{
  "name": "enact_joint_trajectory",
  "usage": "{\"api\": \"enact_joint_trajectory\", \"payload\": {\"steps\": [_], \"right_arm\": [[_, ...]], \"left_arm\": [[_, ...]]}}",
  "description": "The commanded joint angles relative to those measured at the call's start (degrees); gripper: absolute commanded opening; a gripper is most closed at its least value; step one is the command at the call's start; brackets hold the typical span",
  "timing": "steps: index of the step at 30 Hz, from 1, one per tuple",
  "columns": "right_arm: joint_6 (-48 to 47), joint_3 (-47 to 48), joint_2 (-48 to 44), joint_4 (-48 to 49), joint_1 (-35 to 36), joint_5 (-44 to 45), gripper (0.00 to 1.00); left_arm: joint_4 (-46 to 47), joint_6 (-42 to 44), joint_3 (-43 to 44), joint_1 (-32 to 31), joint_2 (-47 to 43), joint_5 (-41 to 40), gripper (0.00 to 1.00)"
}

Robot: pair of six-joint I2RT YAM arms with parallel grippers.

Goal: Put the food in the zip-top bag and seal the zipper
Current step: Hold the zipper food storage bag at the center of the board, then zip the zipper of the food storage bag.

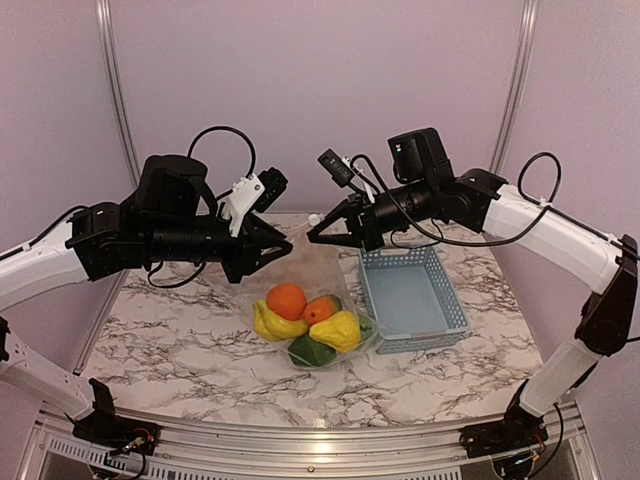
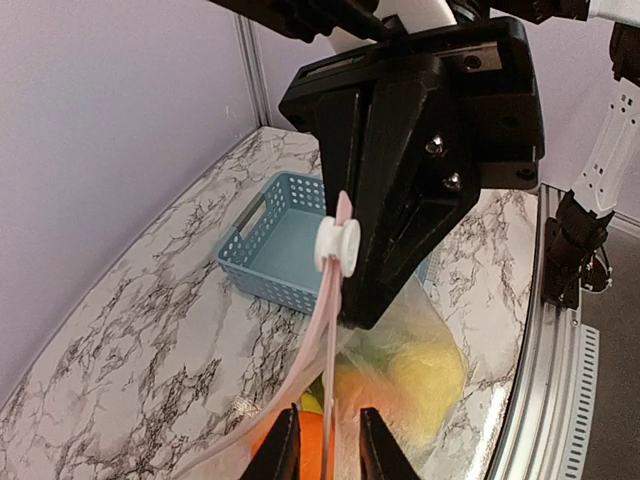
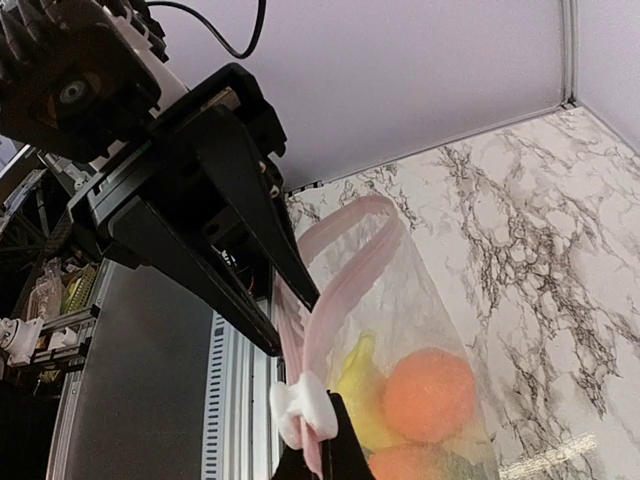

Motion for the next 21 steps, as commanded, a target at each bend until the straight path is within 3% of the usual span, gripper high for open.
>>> {"api": "enact_joint_trajectory", "payload": {"steps": [1, 5, 7, 9, 14, 21], "right_arm": [[-1.7, 4.3, 1.6, -1.0, 1.5, 0.8, 0.0], [-1.7, 4.8, 2.6, -1.1, 1.8, 1.0, 0.0], [-1.7, 5.0, 2.9, -1.1, 1.9, 0.8, 0.0], [-1.7, 5.3, 3.2, -1.1, 2.0, 0.6, 0.0], [-1.6, 5.2, 3.3, -0.5, 2.0, 0.4, 0.0], [-2.5, 4.8, 3.0, -0.5, 2.0, -1.1, 0.0]], "left_arm": [[-1.0, 0.6, 4.4, 0.4, -1.3, 1.5, 0.23], [0.1, -0.3, 6.7, 0.3, 0.1, 3.6, 0.27], [0.6, -1.2, 7.5, 0.4, 0.9, 3.4, 0.41], [1.6, -1.6, 7.6, 0.4, 1.4, 3.6, 0.48], [-1.8, -0.5, 9.9, 0.8, 4.5, 8.6, 0.46], [-1.1, -1.8, 9.9, 2.7, 6.1, 9.5, 0.45]]}}
